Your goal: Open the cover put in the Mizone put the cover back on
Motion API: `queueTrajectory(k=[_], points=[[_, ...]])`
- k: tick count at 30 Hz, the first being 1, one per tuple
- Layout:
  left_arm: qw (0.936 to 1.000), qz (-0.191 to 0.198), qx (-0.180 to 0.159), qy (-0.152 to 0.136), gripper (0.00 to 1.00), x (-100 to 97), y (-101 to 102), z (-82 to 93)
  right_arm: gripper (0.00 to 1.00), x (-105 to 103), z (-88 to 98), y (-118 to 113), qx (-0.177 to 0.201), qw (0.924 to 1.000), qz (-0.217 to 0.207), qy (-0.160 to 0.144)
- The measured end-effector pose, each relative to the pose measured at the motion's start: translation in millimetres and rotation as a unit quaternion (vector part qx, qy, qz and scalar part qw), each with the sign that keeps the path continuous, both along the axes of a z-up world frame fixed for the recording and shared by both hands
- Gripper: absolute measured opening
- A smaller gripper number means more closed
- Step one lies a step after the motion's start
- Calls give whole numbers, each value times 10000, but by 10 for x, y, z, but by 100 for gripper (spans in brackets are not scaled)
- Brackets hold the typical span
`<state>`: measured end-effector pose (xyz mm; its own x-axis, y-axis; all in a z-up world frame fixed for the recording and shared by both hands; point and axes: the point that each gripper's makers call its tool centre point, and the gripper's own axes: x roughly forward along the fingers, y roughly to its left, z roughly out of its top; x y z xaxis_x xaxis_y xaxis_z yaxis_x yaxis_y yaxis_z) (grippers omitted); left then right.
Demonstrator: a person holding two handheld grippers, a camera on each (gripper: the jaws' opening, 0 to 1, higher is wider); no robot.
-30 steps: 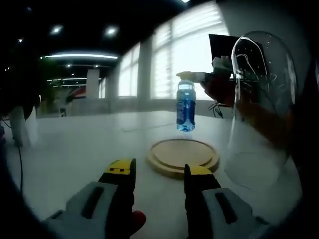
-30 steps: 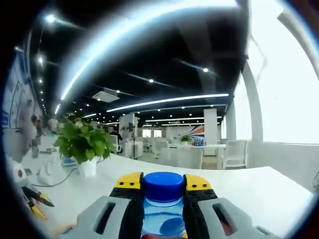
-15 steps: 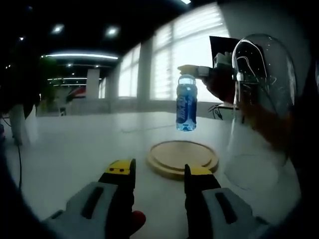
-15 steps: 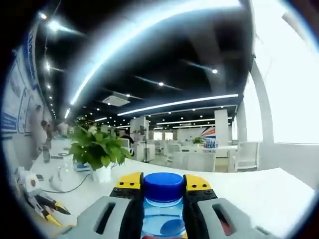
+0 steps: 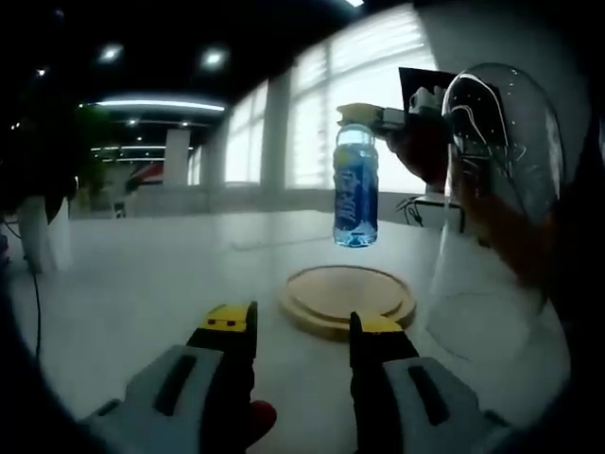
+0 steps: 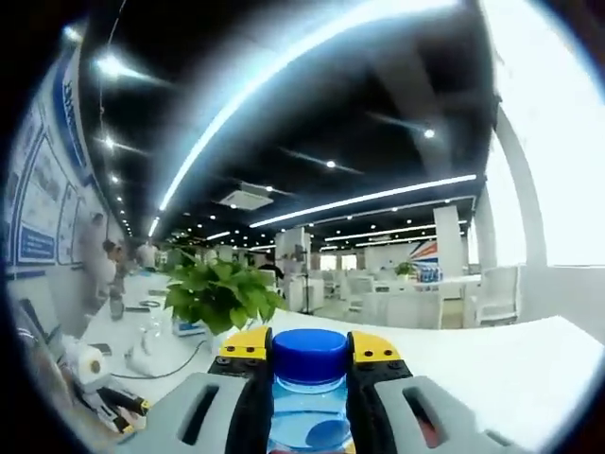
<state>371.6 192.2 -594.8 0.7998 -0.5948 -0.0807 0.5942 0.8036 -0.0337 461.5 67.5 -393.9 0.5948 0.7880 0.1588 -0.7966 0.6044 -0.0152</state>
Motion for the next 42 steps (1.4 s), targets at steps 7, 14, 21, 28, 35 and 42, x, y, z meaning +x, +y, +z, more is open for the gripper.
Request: queueTrajectory(k=[7, 14, 21, 28, 35, 42], points=[[10000, 29, -8, 38, 31, 14, 11, -22, 23, -226, -36, 215, -105, 9997, 211, -44], [10000, -13, 18, 30, 31, 6, -12, -24, 23, -265, -86, 265, -107, 9984, 552, 71], [10000, -18, 18, 23, 31, 8, -9, -17, 23, -466, -158, 436, -173, 9962, 853, 78], [10000, -15, 26, 27, 31, 5, -7, -16, 23, -403, -140, 318, -268, 9938, 1067, 155], [10000, -24, 25, 21, 31, 2, -8, -12, 23, -448, -182, 328, -401, 9912, 1247, 207], [10000, -21, 40, 13, 31, 3, -1, -10, 23, -534, -397, 690, -504, 9886, 1396, 268]])
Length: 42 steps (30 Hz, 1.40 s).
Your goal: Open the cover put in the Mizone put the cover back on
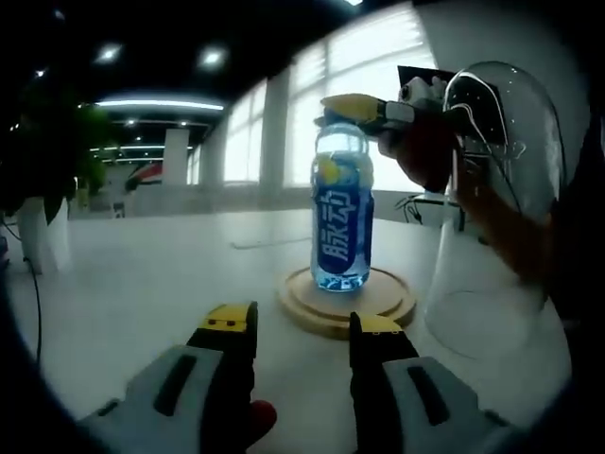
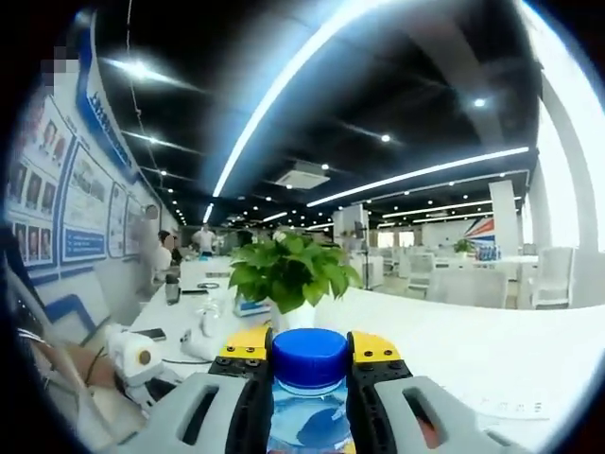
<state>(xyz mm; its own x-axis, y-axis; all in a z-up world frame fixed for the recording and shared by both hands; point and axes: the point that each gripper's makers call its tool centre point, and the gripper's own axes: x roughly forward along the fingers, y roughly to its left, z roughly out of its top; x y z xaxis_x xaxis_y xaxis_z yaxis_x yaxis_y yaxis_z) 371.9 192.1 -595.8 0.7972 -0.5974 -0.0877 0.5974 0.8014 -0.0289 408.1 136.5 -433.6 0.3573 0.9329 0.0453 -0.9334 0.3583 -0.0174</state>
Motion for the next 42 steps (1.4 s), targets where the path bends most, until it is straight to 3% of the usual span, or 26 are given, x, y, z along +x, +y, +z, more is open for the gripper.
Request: queueTrajectory(k=[17, 42], points=[[10000, 18, -55, -38, 31, -1, 12, 37, 24, 2, -21, -47, 167, 9996, 174, 127], [10000, 26, -85, -38, 31, 3, 21, 35, 24, -11, -13, -50, 147, 9996, 225, 32]])
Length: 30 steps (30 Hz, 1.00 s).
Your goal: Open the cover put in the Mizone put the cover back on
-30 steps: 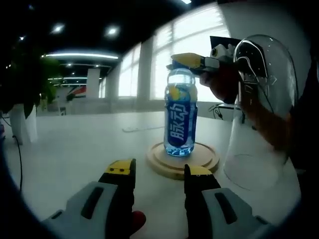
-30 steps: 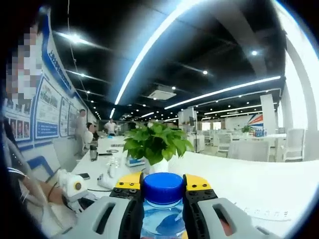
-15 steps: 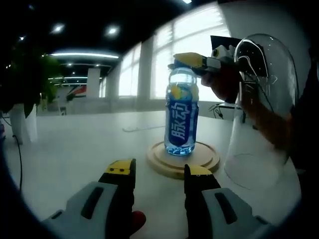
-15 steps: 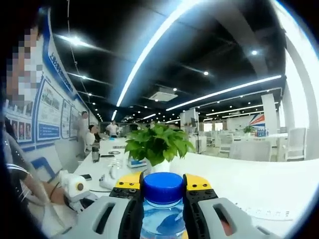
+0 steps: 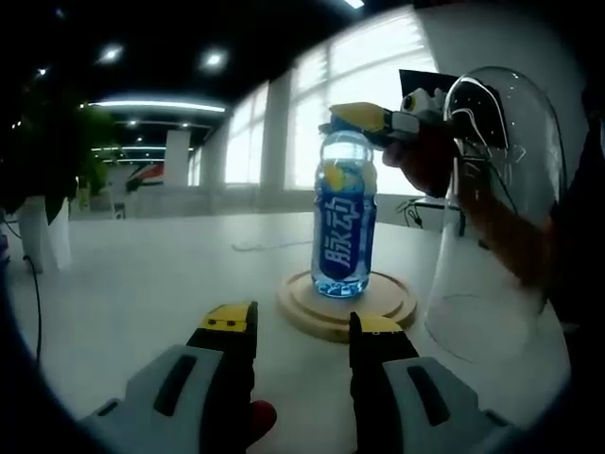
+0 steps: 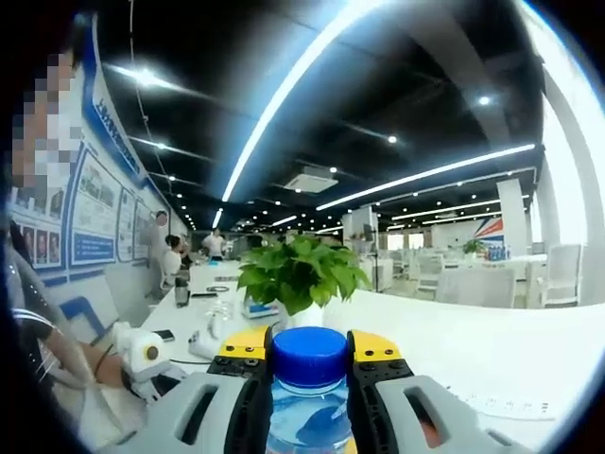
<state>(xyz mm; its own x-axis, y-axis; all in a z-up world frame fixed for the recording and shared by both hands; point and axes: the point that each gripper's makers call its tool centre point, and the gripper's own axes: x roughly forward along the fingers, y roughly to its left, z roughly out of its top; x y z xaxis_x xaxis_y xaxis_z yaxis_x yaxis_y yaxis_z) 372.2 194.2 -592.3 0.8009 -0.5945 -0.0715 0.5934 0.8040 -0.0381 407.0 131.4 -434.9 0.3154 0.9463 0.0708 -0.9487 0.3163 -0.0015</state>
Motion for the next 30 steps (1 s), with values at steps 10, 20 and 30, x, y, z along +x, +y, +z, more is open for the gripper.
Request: queueTrajectory(k=[10, 20, 30], points=[[10000, 46, -49, -62, 31, -2, 26, 42, 24, -87, -21, 19, 29, 10000, 19, 7], [9998, 85, -119, -145, 30, 8, 42, 80, 24, -235, -60, 52, -27, 9999, 0, -141], [9997, 96, -213, -117, 28, 15, 32, 83, 25, -69, -26, -74, -140, 9996, -127, -210]])
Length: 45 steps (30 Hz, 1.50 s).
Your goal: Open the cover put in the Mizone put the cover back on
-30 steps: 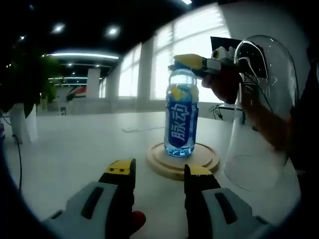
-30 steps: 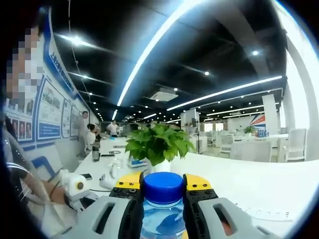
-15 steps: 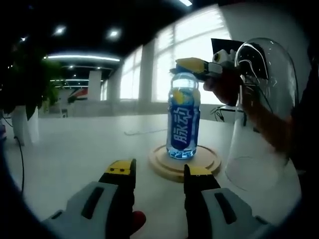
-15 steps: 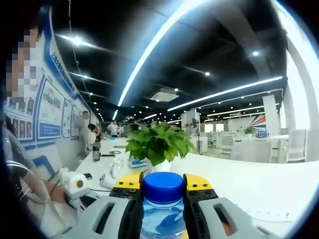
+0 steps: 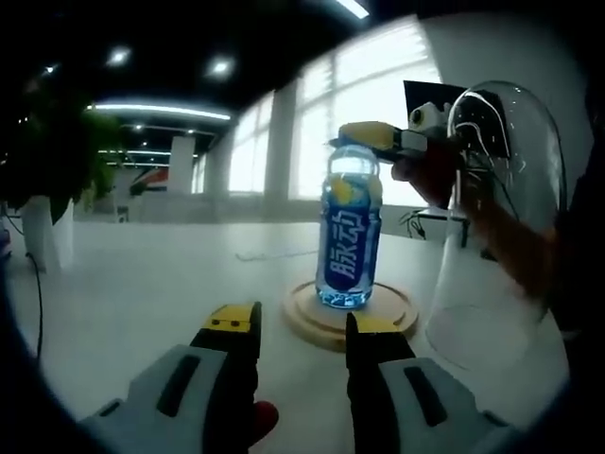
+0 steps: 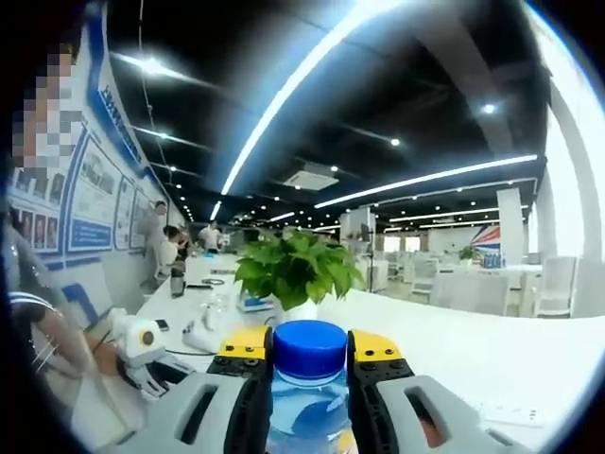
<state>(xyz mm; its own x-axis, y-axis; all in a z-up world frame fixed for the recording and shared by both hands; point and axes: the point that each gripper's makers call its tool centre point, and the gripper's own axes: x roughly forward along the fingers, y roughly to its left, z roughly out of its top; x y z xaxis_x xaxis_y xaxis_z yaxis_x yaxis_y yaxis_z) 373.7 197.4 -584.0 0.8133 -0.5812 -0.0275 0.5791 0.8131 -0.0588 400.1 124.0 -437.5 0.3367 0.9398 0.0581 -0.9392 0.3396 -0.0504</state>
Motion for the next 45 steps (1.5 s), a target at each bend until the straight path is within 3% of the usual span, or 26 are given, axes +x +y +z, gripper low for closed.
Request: queueTrajectory(k=[18, 37, 45], points=[[10000, -49, -52, 0, 28, -22, -28, 31, 24, 27, 167, -458, 362, 9987, -349, 121], [10000, -81, -50, 27, 28, -44, -51, 31, 24, -195, -11, -737, 209, 9987, -452, 114], [9998, -121, -158, 62, 27, -51, -55, 50, 24, -269, -184, -864, 141, 9982, -546, 195]])
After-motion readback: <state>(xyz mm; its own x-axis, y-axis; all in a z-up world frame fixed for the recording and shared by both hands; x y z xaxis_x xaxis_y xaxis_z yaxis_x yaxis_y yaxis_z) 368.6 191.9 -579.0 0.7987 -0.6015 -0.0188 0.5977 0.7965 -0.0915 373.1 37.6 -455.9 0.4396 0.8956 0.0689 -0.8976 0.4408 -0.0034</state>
